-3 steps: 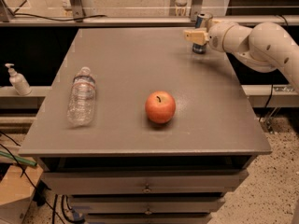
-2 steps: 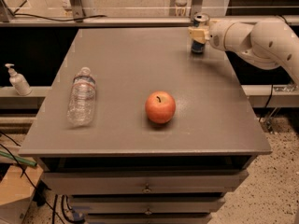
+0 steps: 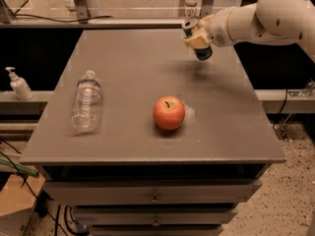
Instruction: Knock redbull can over
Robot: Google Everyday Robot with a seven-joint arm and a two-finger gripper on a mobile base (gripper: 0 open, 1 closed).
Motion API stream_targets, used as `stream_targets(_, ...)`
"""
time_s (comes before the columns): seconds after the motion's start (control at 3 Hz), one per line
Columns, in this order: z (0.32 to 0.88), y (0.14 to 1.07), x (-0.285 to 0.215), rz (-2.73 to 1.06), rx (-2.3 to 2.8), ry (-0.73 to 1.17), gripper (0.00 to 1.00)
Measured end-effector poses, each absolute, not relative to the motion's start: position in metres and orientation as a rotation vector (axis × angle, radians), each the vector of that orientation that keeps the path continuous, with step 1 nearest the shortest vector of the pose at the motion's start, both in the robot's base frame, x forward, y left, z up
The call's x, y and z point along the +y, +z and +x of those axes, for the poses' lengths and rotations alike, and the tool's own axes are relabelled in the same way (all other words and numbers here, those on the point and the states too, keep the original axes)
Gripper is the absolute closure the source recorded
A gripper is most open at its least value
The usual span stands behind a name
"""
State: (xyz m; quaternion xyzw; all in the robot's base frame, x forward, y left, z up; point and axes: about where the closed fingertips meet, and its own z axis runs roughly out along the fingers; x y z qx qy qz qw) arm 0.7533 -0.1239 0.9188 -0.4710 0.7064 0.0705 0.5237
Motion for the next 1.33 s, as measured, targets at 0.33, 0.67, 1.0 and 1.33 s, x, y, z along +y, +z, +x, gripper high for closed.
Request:
stream_targets(0.33, 0.724, 0.91, -0.108, -1.435, 1.695, 0.087, 1.0)
stream_targets(0.67, 0.702, 0.896, -0.102, -1.649, 1.706, 0.033, 0.84)
stream_targets(1.0, 0.685, 0.884, -0.096, -1.788, 1.703, 0.026, 0.61)
stream_targets(1.33, 0.668, 0.87, -0.088, -1.881, 1.701, 0.08, 0.37)
